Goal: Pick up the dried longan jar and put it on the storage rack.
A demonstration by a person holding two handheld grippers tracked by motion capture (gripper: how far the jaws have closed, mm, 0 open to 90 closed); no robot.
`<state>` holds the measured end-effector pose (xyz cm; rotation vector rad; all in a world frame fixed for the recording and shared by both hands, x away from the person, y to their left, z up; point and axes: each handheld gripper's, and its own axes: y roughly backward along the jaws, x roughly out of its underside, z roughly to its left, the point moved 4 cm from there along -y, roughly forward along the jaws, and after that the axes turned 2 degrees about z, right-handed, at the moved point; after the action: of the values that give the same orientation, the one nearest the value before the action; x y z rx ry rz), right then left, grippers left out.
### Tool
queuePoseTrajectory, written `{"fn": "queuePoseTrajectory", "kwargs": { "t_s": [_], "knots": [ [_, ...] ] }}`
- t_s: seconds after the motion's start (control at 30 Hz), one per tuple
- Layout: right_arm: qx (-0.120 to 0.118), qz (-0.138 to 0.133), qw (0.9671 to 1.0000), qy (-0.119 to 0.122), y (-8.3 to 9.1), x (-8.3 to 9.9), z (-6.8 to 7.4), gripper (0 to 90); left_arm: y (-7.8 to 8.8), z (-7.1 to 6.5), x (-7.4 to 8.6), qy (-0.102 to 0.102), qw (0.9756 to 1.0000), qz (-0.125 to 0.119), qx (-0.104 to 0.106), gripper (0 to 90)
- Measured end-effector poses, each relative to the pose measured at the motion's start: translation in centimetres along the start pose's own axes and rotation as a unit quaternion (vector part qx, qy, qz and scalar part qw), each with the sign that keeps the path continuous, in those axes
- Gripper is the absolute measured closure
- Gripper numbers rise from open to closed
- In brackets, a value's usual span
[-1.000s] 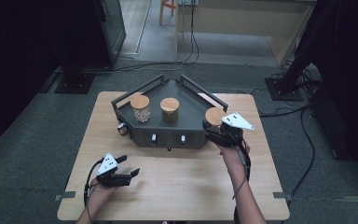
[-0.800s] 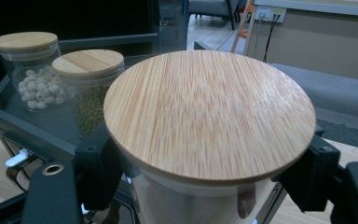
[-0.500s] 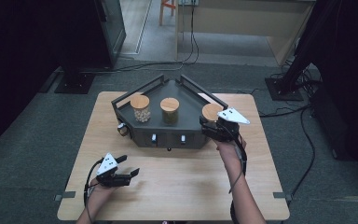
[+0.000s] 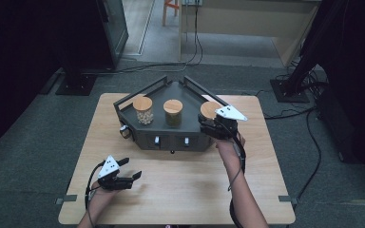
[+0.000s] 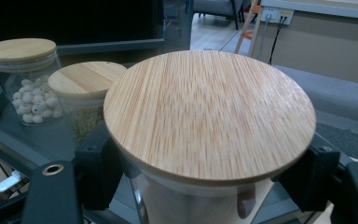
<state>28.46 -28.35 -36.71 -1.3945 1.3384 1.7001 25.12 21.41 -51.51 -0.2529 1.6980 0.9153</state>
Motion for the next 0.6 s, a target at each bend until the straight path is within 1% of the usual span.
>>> {"fn": "queuePoseTrajectory", "kwargs": {
  "t_s": [0.07,0.2,0.5,0.6],
  "knots": [
    [0.0,0.001,1.0,0.002,-0.3,-0.1,0.1,25.3,0.0,0.0,0.0,0.0,1.0,0.0,0.0,18.7],
    [0.0,-0.002,1.0,-0.002,-0.7,0.1,0.1,25.3,0.0,0.0,0.0,0.0,1.0,0.0,0.0,18.7],
    [-0.005,-0.003,1.0,-0.004,-1.6,0.1,0.4,25.3,0.0,0.1,0.0,0.0,1.0,-0.001,0.0,18.7],
    [-0.005,-0.001,1.0,-0.001,-2.1,-0.1,0.5,25.3,0.0,0.1,0.0,0.0,1.0,-0.001,0.0,18.7]
  ]
}}
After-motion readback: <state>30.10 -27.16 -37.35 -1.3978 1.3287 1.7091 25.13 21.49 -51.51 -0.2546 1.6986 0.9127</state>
